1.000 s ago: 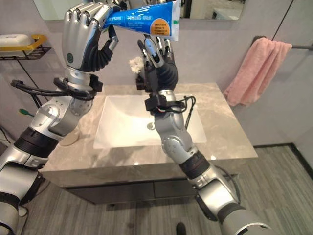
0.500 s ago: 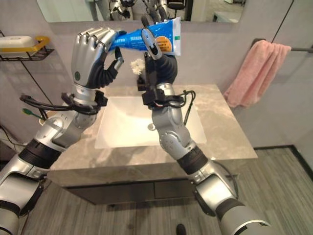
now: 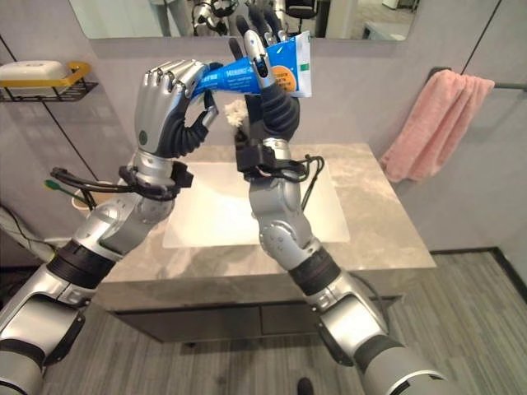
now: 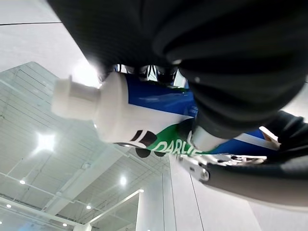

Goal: Put brush and paste in cup on sink, flatten towel.

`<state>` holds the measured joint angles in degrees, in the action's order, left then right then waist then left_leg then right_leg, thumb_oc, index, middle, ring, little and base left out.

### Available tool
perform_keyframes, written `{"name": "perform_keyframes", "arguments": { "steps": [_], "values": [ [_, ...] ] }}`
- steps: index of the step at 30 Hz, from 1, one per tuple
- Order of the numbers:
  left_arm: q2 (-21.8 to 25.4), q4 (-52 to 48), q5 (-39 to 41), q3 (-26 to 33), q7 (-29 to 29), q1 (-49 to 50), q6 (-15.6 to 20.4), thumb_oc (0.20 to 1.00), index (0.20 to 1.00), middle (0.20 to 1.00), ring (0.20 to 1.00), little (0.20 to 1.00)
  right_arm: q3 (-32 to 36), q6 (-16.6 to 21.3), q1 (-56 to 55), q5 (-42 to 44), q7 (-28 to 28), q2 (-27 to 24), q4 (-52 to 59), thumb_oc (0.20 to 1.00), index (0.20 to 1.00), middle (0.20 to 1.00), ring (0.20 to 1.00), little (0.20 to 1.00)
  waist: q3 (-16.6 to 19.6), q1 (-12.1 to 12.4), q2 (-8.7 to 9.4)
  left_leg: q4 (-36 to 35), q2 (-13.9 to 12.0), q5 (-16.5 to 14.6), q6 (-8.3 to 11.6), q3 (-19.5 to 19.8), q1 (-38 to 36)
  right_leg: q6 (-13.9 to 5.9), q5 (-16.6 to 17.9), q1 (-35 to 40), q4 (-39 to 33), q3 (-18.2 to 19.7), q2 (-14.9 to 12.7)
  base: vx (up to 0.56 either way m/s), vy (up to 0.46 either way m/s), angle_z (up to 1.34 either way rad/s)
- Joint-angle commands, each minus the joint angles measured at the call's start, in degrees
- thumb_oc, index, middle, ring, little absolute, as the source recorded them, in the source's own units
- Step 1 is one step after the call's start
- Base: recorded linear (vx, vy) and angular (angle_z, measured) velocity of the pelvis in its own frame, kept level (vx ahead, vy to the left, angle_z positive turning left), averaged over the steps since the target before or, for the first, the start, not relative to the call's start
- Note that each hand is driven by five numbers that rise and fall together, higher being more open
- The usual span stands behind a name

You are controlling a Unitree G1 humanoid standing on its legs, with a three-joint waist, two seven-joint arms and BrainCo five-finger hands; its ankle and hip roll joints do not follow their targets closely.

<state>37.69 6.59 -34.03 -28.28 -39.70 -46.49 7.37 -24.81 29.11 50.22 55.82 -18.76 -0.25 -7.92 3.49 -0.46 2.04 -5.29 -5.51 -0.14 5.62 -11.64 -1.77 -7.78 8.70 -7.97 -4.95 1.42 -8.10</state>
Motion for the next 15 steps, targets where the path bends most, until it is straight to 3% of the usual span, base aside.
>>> {"name": "perform_keyframes", "arguments": {
  "steps": [1, 8, 9, 10, 15],
  "values": [
    [1.34, 0.08, 2.03, 0.48, -2.33, -6.58, 0.89, 0.200, 0.200, 0.200, 0.200, 0.200, 3.85, 3.64, 8.17, -0.15, 1.73, 1.43, 0.37, 0.200, 0.200, 0.200, 0.200, 0.200, -1.38, 1.09, 0.83, 0.29, 0.02, -0.71, -1.05, 3.43, 0.84, -2.95, -5.57, 7.36, -0.05, -2.29, -5.13, 0.00, 0.000, 0.00],
    [0.95, -1.56, 2.30, 2.20, -2.36, -4.18, 0.92, 0.200, 0.200, 0.200, 0.200, 0.200, 4.82, 4.80, 6.58, -0.59, 1.38, 0.34, 2.91, 0.200, 0.200, 0.200, 0.200, 0.200, -1.31, 1.01, 0.89, 0.29, 0.00, -0.94, -1.10, 3.60, 0.40, -2.81, -5.79, 7.98, -0.05, -2.61, -5.08, 0.00, 0.000, 0.00],
    [0.32, -1.94, 2.53, 3.28, -2.50, -2.72, 0.66, 0.777, 0.777, 0.777, 0.777, 0.777, 5.55, 5.24, 6.00, -0.91, 0.95, 0.36, 3.58, 0.200, 0.200, 0.200, 0.200, 0.200, -1.30, 1.15, 0.90, 0.29, 0.01, -1.02, -1.15, 3.73, 0.28, -2.71, -5.95, 8.28, -0.05, -2.78, -5.09, 0.00, 0.000, 0.00],
    [-0.04, -2.15, 2.54, 3.81, -2.72, -2.23, 0.49, 1.000, 1.000, 1.000, 1.000, 1.000, 5.86, 5.43, 5.82, -1.00, 0.78, 0.47, 3.81, 0.200, 0.200, 0.200, 0.200, 0.200, -1.26, 1.21, 0.89, 0.29, 0.04, -1.07, -1.18, 3.79, 0.22, -2.70, -5.99, 8.39, -0.05, -2.83, -5.12, 0.00, 0.000, 0.00],
    [-2.24, -4.67, 0.77, 8.51, -8.23, 1.01, -2.39, 1.000, 1.000, 1.000, 1.000, 1.000, 6.93, 7.58, 3.84, -3.11, -4.04, 2.02, 5.86, 0.200, 0.200, 0.200, 0.200, 0.200, -1.27, 1.73, 0.75, 0.29, 0.40, -1.42, -1.43, 4.37, -0.25, -2.56, -6.38, 9.33, -0.05, -3.16, -5.46, 0.01, 0.005, 0.06]
  ]
}}
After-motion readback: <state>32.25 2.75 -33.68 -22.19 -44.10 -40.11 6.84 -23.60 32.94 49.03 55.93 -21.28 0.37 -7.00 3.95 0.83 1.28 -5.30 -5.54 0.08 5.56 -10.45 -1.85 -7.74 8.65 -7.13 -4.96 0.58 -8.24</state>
